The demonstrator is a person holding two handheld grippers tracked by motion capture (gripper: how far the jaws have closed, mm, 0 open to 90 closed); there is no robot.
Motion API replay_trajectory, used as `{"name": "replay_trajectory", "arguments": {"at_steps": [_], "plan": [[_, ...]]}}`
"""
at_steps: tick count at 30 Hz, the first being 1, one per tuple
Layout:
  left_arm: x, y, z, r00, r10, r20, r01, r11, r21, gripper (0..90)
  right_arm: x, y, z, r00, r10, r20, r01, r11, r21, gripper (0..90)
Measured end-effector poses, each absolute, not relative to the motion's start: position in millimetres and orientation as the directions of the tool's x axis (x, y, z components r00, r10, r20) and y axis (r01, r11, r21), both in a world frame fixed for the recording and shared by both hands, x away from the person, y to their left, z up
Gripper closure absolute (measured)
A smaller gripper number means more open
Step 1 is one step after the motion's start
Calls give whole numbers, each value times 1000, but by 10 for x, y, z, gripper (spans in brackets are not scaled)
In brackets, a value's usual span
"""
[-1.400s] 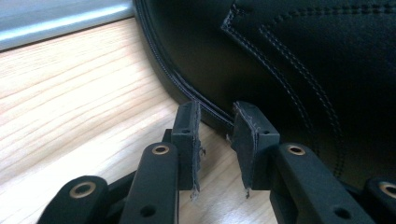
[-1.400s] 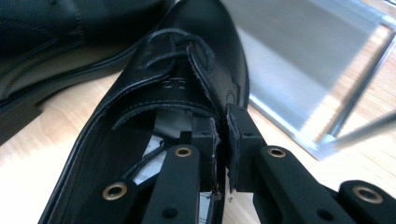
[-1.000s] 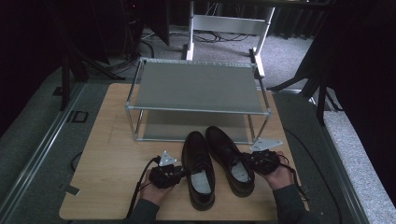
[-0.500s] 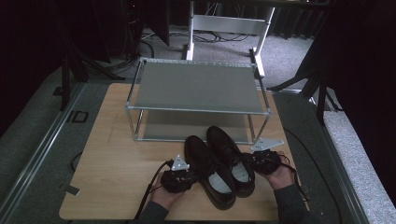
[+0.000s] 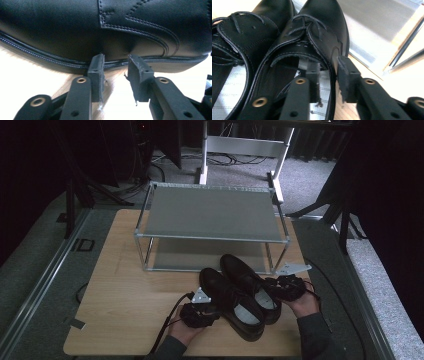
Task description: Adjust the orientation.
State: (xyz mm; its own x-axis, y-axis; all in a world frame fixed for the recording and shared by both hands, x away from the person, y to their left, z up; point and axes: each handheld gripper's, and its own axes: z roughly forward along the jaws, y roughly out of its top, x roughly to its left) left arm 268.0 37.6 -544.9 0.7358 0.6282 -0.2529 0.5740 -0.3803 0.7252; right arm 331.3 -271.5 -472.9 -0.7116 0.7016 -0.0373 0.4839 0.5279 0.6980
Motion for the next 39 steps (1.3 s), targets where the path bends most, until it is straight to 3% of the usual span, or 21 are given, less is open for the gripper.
{"name": "replay_trajectory", "arguments": {"at_steps": [7,18,28,39], "plan": [[2682,530,-5339,716,663,-217,556,-354,752,596,3150,-2770,-4609,-681,731,-48,489,502,713,573],[2709,968,-5306,637,755,-158,577,-331,747,573,2827,-2709,-4429,-675,738,4,505,458,731,478],[2701,1169,-5447,577,805,-139,615,-316,722,564,2653,-2519,-4424,-680,733,29,542,476,693,412],[2726,1194,-5507,563,818,-118,627,-329,706,554,2567,-2440,-4531,-678,734,46,590,505,630,412]]}}
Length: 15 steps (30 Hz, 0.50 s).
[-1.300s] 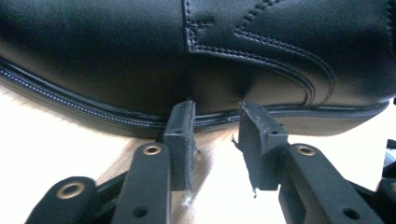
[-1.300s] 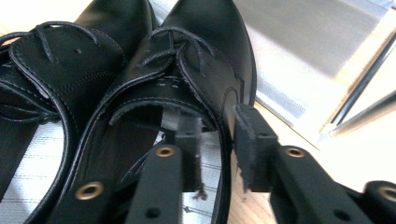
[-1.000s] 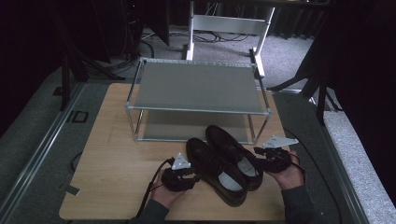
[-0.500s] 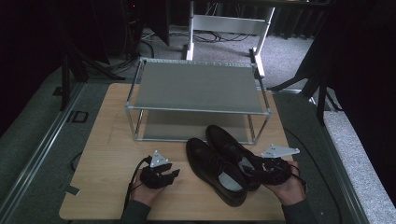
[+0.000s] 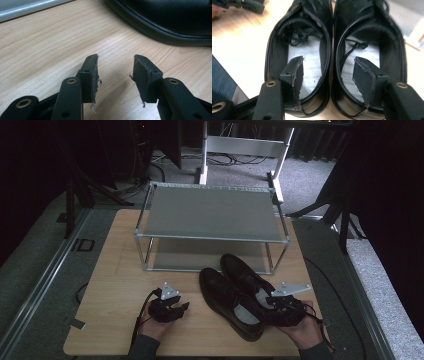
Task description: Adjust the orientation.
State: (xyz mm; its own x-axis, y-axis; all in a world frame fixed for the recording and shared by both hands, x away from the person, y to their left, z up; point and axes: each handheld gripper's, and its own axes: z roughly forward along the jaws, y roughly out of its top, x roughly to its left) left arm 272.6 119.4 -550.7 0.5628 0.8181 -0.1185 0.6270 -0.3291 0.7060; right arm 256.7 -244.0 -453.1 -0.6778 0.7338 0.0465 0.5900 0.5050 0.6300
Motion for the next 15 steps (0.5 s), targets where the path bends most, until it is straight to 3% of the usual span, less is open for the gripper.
{"name": "replay_trajectory", "arguments": {"at_steps": [15], "plan": [[2735,1174,-5537,568,816,-111,629,-343,698,552,2694,-2328,-4688,-658,752,27,658,558,506,409]]}}
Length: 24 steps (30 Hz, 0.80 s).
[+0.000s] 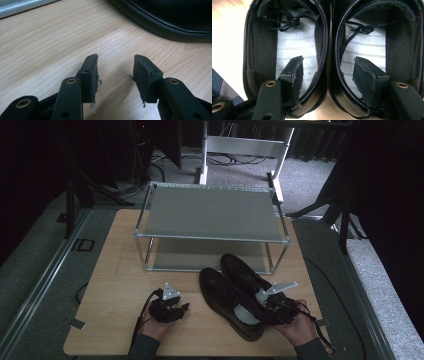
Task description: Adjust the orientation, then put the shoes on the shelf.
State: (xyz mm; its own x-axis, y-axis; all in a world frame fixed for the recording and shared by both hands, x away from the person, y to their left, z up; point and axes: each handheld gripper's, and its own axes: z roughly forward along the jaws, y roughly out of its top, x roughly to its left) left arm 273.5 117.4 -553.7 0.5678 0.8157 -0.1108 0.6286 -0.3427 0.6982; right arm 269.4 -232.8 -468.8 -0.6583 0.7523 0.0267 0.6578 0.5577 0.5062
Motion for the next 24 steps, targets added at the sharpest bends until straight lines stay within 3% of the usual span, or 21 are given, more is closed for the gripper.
{"name": "replay_trajectory", "arguments": {"at_steps": [15,24], "plan": [[2733,1171,-5538,568,816,-109,628,-344,698,546,2779,-2280,-4769,-652,758,36,694,577,431,429],[2727,1163,-5539,569,815,-109,627,-344,699,544,2854,-2267,-4788,-663,745,75,706,589,393,602]]}}
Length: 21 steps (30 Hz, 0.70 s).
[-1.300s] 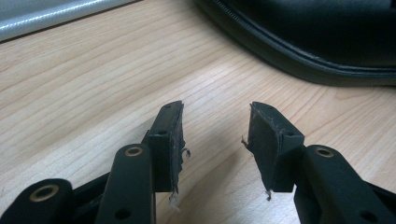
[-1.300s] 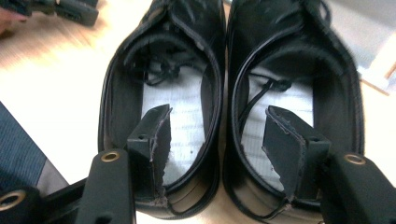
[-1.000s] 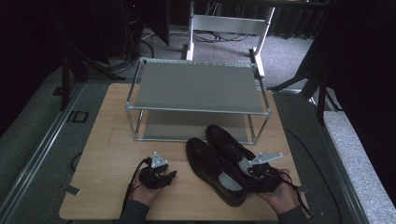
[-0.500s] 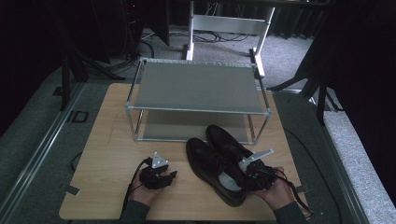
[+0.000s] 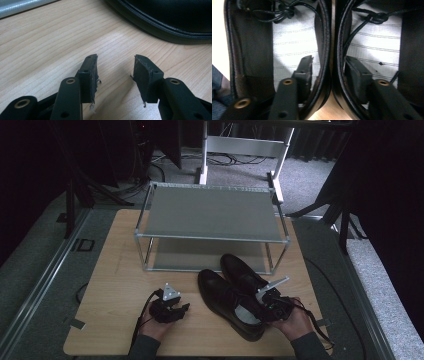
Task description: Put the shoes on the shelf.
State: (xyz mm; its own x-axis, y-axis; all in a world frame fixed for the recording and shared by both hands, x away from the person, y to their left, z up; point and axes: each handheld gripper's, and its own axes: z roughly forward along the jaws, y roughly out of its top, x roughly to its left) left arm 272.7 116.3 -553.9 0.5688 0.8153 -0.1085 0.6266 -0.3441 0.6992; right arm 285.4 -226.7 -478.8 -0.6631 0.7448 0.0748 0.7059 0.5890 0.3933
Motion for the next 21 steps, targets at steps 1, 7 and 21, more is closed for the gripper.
{"name": "replay_trajectory", "arguments": {"at_steps": [1,7,21], "plan": [[2728,1162,-5540,568,815,-109,627,-343,700,544,2860,-2263,-4787,-666,742,80,705,590,393,633],[2726,1162,-5541,569,815,-109,626,-344,700,543,2891,-2260,-4794,-665,741,93,709,586,393,738],[2728,1155,-5547,570,814,-114,624,-338,705,538,2868,-2317,-4797,-633,769,93,711,529,464,802]]}}
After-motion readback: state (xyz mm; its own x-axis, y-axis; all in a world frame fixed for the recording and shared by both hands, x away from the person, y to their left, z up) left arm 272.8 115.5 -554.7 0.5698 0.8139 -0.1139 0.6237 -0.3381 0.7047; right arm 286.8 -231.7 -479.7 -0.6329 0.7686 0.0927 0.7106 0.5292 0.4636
